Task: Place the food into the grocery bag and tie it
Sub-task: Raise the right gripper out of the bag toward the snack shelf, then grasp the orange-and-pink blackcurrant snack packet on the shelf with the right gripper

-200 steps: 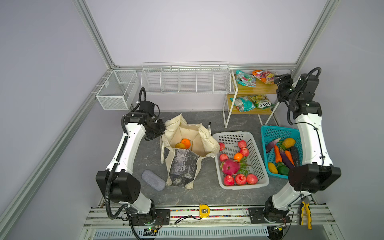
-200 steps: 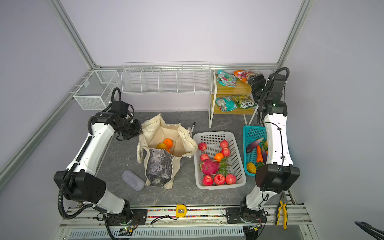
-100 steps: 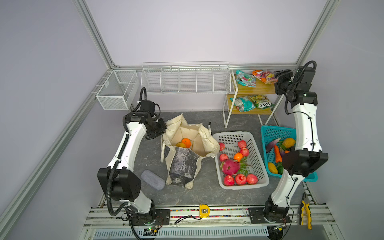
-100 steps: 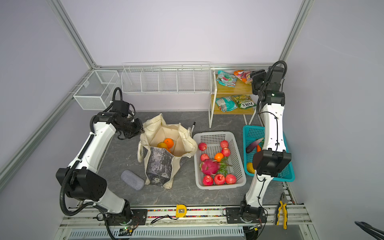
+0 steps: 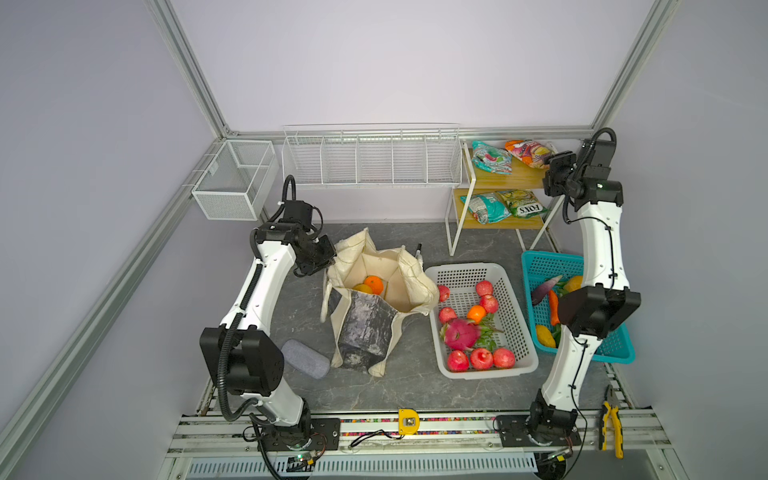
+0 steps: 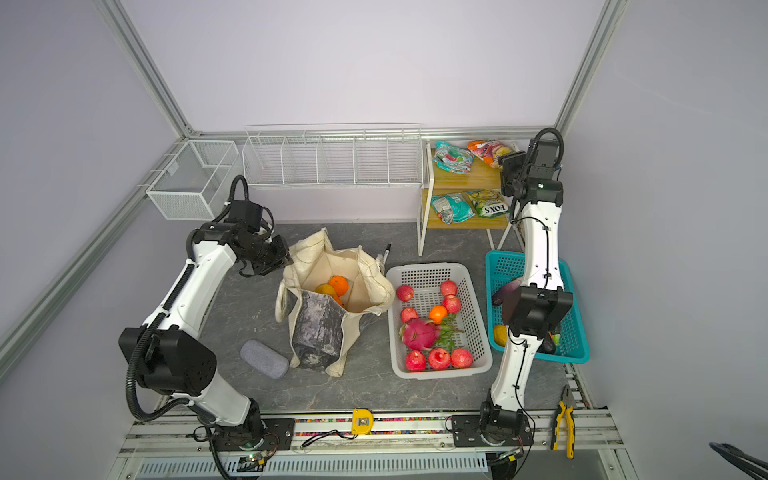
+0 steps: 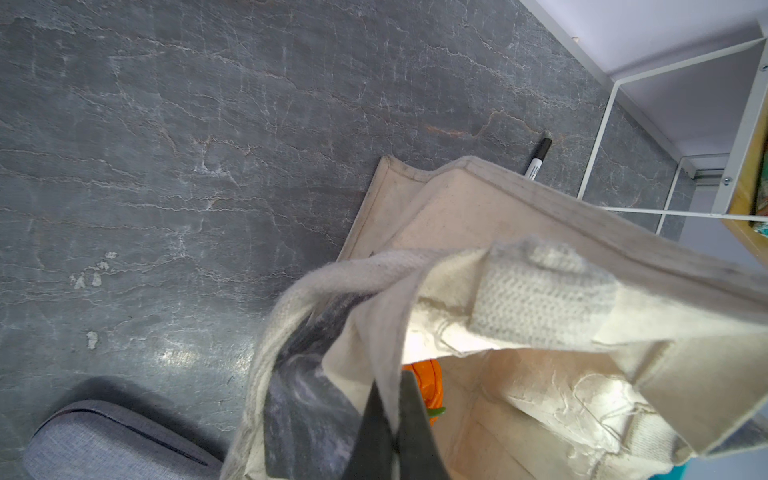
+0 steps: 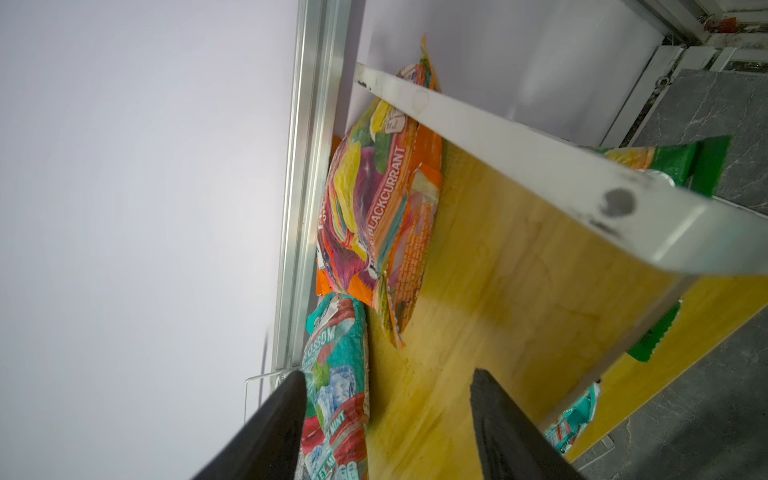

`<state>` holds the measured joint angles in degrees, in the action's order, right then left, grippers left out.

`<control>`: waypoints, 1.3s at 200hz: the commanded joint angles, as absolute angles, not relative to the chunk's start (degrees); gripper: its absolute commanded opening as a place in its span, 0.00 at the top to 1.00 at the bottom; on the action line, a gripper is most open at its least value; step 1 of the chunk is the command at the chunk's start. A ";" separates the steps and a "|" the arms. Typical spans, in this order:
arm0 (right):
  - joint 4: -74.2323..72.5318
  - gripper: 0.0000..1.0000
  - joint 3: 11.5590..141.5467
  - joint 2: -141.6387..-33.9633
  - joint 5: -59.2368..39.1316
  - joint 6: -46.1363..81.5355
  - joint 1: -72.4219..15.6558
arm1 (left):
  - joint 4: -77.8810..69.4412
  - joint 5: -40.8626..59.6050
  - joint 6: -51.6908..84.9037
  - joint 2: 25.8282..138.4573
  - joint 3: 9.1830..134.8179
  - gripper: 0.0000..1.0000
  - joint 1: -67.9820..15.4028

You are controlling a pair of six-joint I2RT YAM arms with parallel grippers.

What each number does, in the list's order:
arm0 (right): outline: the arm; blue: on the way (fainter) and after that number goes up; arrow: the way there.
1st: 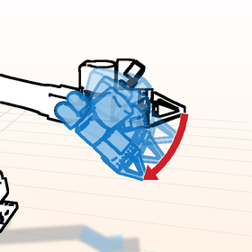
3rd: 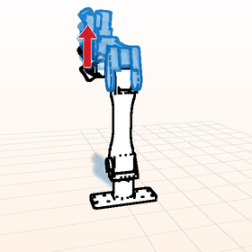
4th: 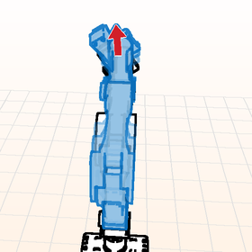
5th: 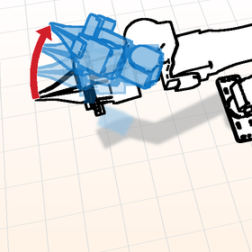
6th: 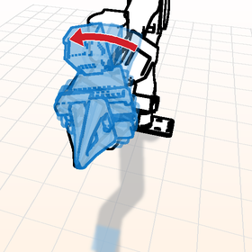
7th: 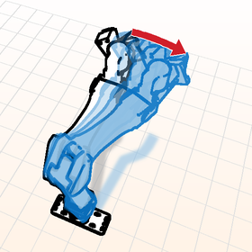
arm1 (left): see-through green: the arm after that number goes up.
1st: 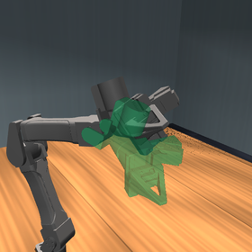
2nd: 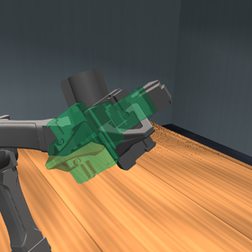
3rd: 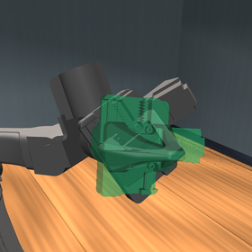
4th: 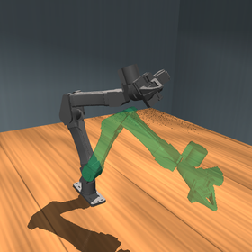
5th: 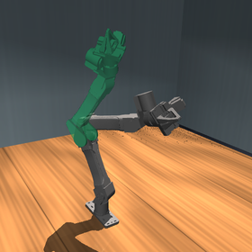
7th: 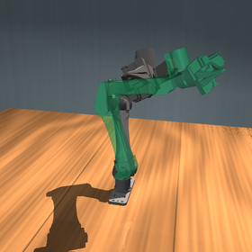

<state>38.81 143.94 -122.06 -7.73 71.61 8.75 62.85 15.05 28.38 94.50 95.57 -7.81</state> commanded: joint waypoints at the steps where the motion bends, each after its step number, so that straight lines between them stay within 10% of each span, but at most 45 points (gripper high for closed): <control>1: 39.53 0.36 145.91 -123.39 -6.55 73.39 9.23 | 61.43 16.09 27.86 95.62 98.26 1.00 -7.66; 260: 33.53 0.47 151.33 -134.78 0.56 79.68 7.67 | 60.91 17.25 27.82 96.77 97.30 1.00 -7.63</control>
